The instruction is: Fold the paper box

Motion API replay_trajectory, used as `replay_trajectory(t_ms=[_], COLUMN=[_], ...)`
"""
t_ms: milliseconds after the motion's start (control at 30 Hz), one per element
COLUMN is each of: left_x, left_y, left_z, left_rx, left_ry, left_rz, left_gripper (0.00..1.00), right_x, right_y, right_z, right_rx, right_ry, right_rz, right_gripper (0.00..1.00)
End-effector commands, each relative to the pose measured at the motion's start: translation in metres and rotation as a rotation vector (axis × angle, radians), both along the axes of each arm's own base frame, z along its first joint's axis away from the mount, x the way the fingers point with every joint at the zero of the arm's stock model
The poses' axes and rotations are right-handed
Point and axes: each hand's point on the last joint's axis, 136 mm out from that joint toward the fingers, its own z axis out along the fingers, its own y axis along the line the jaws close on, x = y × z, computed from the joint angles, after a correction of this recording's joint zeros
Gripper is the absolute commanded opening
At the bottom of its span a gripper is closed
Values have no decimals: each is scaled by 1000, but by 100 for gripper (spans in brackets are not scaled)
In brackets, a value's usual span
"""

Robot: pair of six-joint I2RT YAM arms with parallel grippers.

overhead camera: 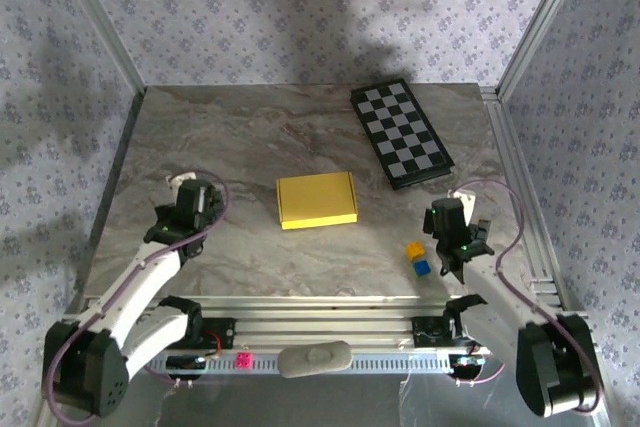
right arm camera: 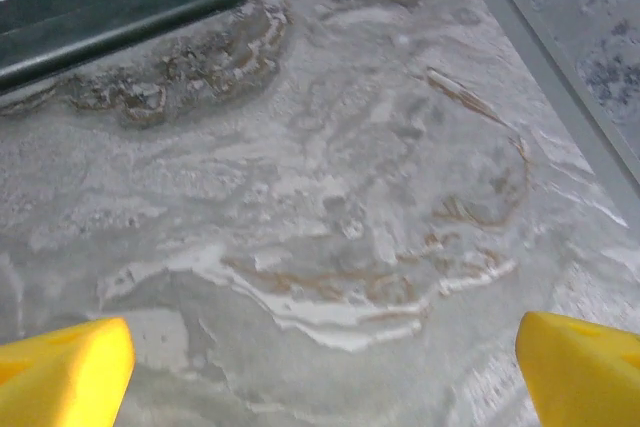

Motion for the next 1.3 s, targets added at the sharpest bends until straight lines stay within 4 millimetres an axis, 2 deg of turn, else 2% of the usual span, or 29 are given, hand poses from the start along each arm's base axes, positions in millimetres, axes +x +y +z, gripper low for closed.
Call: replay_trajectory(t_ms=[0, 133, 167, 233, 367, 400, 533, 567, 600, 667, 833, 1267], left_x=[35, 64, 69, 83, 103, 105, 103, 105, 106, 116, 112, 112], left_y=[2, 4, 6, 11, 10, 8, 13, 14, 15, 14, 19, 20], left_z=[18, -1, -4, -4, 0, 2, -12, -13, -21, -19, -22, -22], left_rx=[48, -21, -37, -51, -34, -19, 4, 0, -23, -23, -74, -75], left_ry=[-150, -189, -213, -243, -286, -301, -439, -438, -342, -357, -337, -344], left_rz=[-83, -111, -109, -108, -174, -203, -194, -195, -186, -197, -191, -190], left_gripper=[100, 100, 100, 100, 100, 100, 100, 100, 100, 100, 100, 100], right_x=[51, 92, 99, 110, 107, 107, 117, 120, 119, 119, 119, 118], right_y=[11, 11, 11, 12, -4, -3, 4, 6, 7, 7, 7, 8], right_z=[37, 40, 39, 40, 16, 16, 9, 12, 11, 12, 12, 13], right_rx=[10, 44, 23, 2, 115, 127, 121, 95, 91, 89, 89, 69], right_ry=[-224, -305, -268, -304, -355, -357, -267, -276, -269, -271, -272, -282], right_rz=[86, 159, 194, 268, 246, 262, 287, 287, 289, 289, 289, 287], right_gripper=[100, 99, 99, 99, 100, 100, 100, 100, 100, 100, 100, 100])
